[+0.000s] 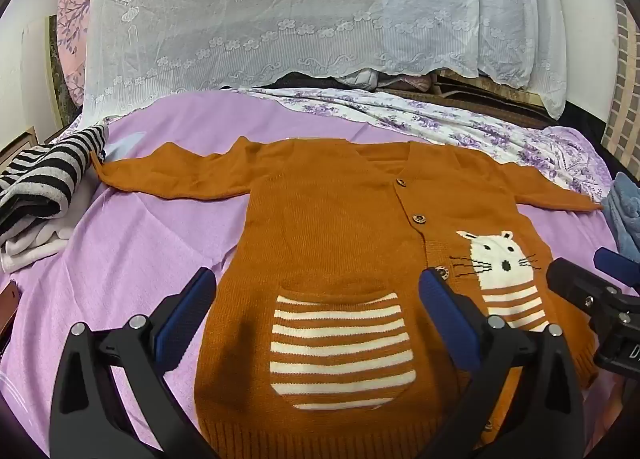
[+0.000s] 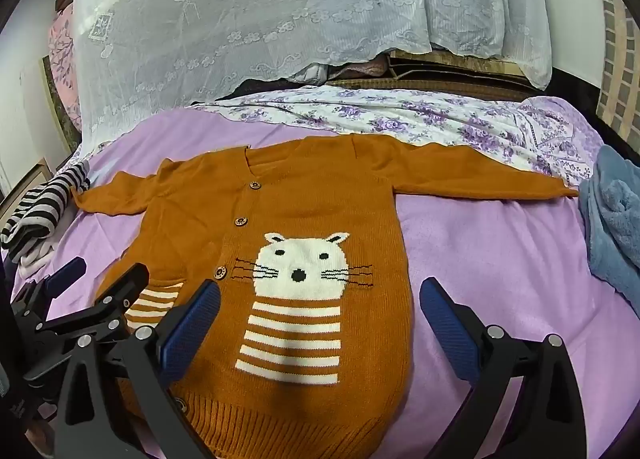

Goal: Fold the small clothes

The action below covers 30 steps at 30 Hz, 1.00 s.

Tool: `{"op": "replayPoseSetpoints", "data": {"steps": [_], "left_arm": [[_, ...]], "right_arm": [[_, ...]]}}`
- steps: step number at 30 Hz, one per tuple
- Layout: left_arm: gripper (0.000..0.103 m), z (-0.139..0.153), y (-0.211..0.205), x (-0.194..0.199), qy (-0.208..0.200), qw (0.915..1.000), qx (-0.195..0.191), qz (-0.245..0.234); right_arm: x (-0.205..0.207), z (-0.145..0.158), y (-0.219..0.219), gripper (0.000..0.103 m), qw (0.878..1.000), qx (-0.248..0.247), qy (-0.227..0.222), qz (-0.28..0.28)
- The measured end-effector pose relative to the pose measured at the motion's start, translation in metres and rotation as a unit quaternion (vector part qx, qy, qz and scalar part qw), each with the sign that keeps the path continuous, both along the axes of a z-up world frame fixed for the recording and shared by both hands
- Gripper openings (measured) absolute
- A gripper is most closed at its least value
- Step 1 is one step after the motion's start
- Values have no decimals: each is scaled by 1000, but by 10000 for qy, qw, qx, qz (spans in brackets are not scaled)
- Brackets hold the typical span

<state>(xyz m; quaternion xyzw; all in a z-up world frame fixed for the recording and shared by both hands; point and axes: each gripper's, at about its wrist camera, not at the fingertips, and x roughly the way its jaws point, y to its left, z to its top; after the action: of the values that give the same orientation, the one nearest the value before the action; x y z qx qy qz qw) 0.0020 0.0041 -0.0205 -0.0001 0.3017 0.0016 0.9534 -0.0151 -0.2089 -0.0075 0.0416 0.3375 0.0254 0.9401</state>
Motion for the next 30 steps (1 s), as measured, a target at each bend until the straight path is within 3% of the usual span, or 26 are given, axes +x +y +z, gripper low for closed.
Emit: {"op": "replayPoseSetpoints", "data": {"steps": [30], "left_arm": [[99, -1, 1, 0, 25, 10000, -11, 2]], "right_arm": [[0, 0, 1, 100, 10000, 5, -3, 0]]}}
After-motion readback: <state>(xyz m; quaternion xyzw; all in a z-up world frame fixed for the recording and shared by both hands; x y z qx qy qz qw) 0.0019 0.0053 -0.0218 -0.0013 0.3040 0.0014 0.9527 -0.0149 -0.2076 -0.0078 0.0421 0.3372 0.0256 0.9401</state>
